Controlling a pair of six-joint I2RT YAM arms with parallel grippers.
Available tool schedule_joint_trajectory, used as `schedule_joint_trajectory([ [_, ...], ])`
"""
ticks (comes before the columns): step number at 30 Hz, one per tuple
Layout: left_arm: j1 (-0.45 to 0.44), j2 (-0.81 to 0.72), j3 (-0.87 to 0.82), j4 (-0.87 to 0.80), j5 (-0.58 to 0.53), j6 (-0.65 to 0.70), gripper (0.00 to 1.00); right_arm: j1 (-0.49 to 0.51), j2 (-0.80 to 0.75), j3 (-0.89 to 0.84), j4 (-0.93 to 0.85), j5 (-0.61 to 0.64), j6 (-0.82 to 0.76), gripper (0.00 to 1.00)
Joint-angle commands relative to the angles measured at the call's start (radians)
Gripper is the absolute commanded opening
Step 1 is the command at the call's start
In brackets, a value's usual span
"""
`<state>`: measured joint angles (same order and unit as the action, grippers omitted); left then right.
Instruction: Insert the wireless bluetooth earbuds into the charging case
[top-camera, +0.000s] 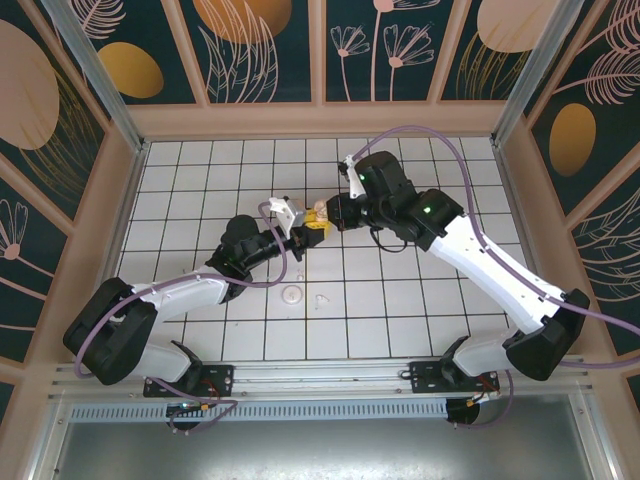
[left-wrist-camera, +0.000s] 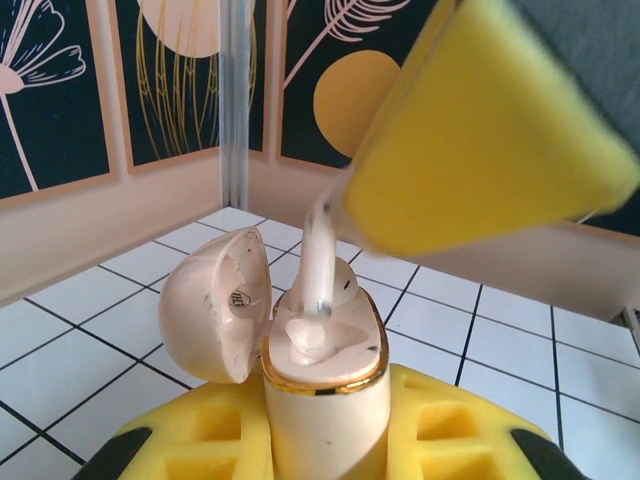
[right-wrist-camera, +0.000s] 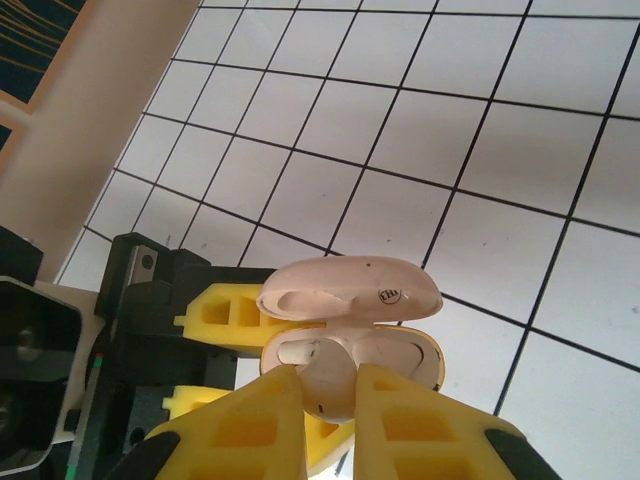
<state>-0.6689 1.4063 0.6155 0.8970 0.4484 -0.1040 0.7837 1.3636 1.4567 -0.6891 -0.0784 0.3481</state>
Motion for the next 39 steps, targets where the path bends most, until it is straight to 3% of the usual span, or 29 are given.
schedule_joint_trajectory([
  [1, -0.002, -0.035, 0.023, -0.03, 0.023, 0.084, 0.12, 0.009, -0.008, 0.062, -0.058, 0.044, -0.082, 0.14],
  [8, -0.002, -0.037, 0.038, -0.114, 0.03, 0.171, 0.12, 0.059, 0.022, 0.137, -0.174, 0.119, -0.238, 0.14],
  [16, -0.002, -0.032, 0.045, -0.114, 0.049, 0.153, 0.12, 0.101, 0.074, 0.182, -0.27, 0.15, -0.347, 0.15],
  [39, -0.002, -0.019, 0.061, -0.101, 0.084, 0.124, 0.12, 0.108, 0.069, 0.15, -0.186, 0.189, -0.362, 0.15],
])
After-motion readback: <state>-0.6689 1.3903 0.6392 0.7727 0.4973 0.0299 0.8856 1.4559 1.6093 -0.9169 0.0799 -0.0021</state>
